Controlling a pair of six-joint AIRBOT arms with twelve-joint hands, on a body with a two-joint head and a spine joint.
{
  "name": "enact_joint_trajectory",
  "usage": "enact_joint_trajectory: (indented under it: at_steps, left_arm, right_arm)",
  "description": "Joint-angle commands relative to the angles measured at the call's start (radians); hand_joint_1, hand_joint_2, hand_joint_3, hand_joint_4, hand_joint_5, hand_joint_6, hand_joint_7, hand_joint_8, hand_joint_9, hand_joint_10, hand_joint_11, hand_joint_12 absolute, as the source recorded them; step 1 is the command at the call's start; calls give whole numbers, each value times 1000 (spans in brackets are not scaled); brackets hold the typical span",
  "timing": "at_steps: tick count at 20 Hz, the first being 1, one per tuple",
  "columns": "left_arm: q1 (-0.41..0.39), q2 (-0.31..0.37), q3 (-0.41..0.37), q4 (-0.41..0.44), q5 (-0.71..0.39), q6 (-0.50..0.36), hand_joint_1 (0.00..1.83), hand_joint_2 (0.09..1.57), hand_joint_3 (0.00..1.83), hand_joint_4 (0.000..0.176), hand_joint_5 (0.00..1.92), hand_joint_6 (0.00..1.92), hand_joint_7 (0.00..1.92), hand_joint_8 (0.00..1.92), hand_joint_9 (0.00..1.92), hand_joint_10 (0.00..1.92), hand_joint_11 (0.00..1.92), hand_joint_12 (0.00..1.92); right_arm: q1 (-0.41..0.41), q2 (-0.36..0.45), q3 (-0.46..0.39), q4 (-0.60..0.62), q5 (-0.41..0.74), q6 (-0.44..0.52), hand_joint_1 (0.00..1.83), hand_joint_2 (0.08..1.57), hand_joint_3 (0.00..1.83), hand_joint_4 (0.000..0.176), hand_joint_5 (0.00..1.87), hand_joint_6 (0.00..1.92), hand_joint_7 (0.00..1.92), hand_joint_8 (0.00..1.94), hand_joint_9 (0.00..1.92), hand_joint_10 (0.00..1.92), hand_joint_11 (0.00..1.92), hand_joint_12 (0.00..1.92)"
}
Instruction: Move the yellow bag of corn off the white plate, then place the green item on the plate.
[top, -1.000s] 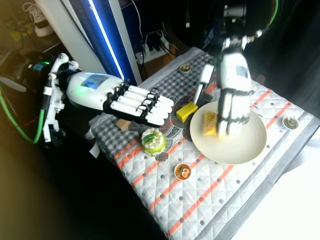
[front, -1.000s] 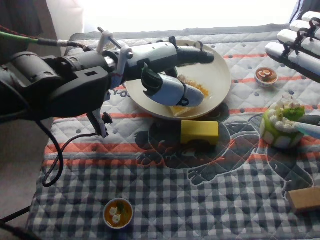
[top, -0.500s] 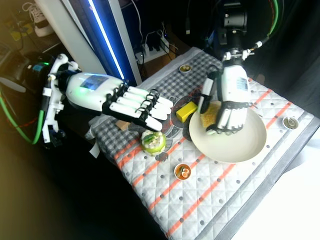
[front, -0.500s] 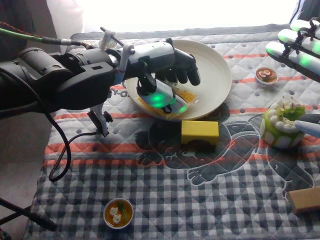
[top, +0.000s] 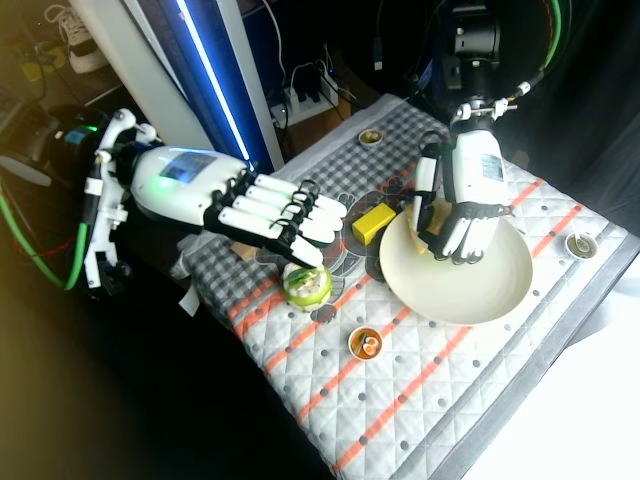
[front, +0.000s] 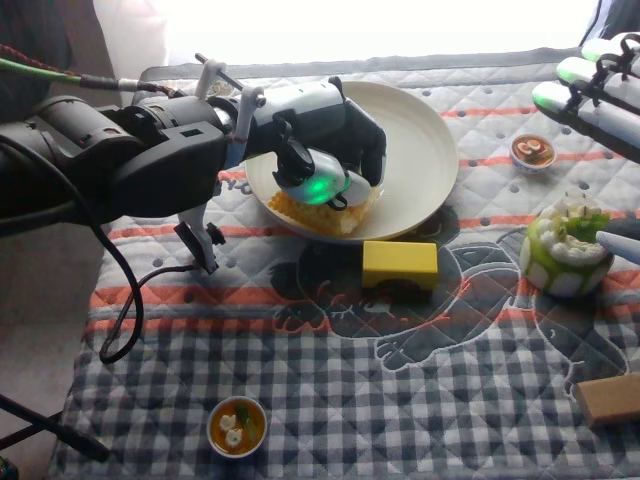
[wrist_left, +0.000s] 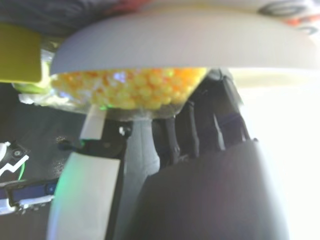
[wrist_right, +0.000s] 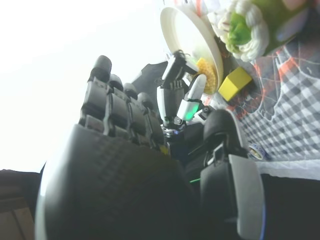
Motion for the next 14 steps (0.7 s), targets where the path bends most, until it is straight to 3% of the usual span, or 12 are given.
enact_joint_trajectory:
  at_steps: [1, 2, 3, 4, 7, 9, 11, 14]
  left_arm:
    - [-4, -1, 2, -9, -98, -2, 1115, 1331, 0, 0, 688, 1523, 520, 1698, 467, 1908, 651, 1921]
    - [-4, -1, 5, -16, -98, -2, 1342, 1204, 0, 0, 686, 1841, 669, 1876, 810, 1918, 1016, 1921]
    - [-1, -1, 10, -21, -96, -2, 1377, 1174, 0, 0, 751, 1905, 841, 1912, 1043, 1920, 1240, 1921]
    - [1, -5, 15, -26, -93, -2, 1371, 1171, 0, 0, 801, 1918, 991, 1919, 1190, 1921, 1357, 1921]
    - [12, -21, 36, -40, -84, -2, 1404, 1169, 0, 0, 971, 1921, 1216, 1921, 1387, 1921, 1540, 1921]
    - [13, -10, 29, -58, -104, -1, 1390, 1159, 0, 0, 1071, 1921, 1298, 1921, 1448, 1921, 1583, 1921]
    - [10, 16, 7, -74, -138, -1, 1334, 1221, 18, 0, 1013, 1921, 1199, 1921, 1326, 1921, 1473, 1921]
    - [8, 83, -60, -79, -224, -12, 1490, 1197, 3, 0, 939, 1921, 1077, 1921, 1184, 1921, 1327, 1921]
  right_arm:
    - [10, 0, 5, -8, 118, 0, 459, 1325, 2, 9, 0, 0, 0, 0, 0, 0, 0, 277]
    - [10, -1, 5, -8, 118, 0, 484, 1323, 1, 6, 0, 0, 0, 0, 0, 0, 0, 229]
    - [10, -2, 6, -8, 118, 1, 492, 1323, 0, 3, 0, 0, 0, 0, 0, 0, 0, 184]
    - [10, -3, 6, -7, 118, 1, 494, 1322, 0, 0, 0, 0, 0, 0, 0, 0, 0, 175]
    - [9, -5, 8, -4, 118, 3, 502, 1331, 2, 0, 0, 0, 0, 0, 0, 0, 0, 164]
    - [9, -5, 8, -3, 119, 4, 497, 1332, 0, 0, 0, 0, 0, 0, 0, 0, 0, 251]
    - [8, -5, 8, -1, 119, 4, 471, 1334, 2, 25, 0, 0, 0, 0, 0, 0, 0, 187]
    - [8, -5, 8, 0, 119, 4, 491, 1338, 1, 3, 0, 0, 0, 0, 0, 0, 0, 157]
